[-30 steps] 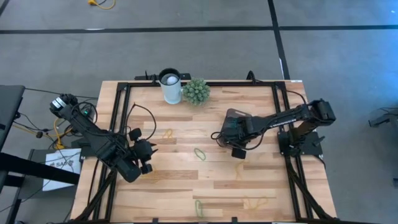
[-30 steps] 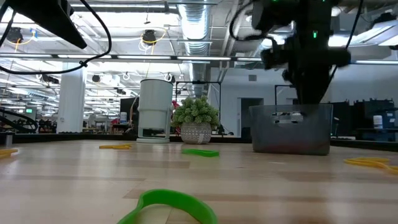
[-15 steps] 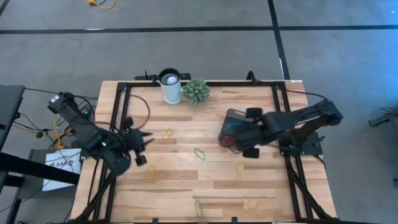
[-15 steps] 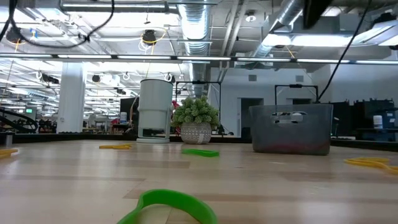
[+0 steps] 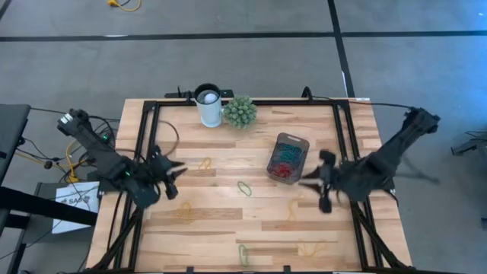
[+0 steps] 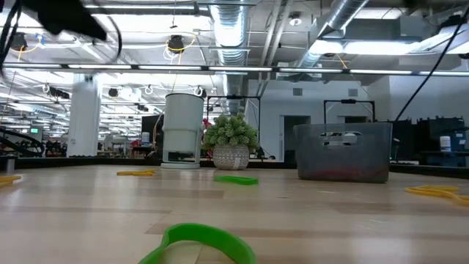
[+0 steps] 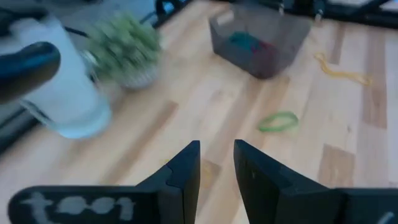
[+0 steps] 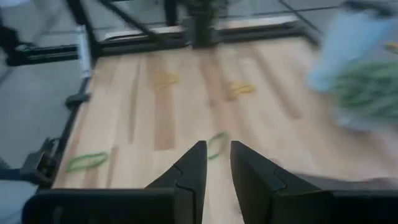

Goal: Pick and place items into bin
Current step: Put the yellow rubber band into the black bin

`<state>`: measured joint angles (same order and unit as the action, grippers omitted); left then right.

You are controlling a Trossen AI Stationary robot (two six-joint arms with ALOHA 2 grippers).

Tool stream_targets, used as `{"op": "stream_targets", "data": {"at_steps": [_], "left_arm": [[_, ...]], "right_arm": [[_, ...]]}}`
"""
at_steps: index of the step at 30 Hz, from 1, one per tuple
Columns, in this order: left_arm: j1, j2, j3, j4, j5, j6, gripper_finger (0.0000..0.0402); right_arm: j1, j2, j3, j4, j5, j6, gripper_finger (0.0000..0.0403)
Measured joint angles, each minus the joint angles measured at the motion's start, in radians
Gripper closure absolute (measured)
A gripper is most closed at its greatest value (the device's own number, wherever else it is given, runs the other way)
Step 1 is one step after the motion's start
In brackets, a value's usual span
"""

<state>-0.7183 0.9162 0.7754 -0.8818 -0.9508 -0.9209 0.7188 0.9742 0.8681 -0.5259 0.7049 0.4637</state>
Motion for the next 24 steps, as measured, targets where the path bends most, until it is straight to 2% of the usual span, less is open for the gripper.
{"op": "stream_targets", "data": {"at_steps": [4,8,13,18,24], "left_arm": [[0.022,0.040,-0.188,0.260,0.001,-0.058,0.0313],[0.079,0.089,-0.304,0.437,0.002,-0.106,0.0313],[0.219,0.178,-0.340,0.488,0.055,-0.117,0.0313],[0.387,0.296,-0.340,0.612,0.109,-0.110,0.0313],[0.535,0.474,-0.340,0.787,0.256,-0.048,0.0313]], "right_arm": [[0.041,0.051,-0.278,0.348,-0.019,0.021,0.0337],[0.077,0.156,-0.423,0.583,-0.034,0.104,0.0337],[0.075,0.245,-0.438,0.640,-0.027,0.108,0.0337],[0.044,0.254,-0.407,0.640,-0.027,0.105,0.0337],[0.024,0.255,-0.390,0.639,-0.035,0.105,0.0337]]}}
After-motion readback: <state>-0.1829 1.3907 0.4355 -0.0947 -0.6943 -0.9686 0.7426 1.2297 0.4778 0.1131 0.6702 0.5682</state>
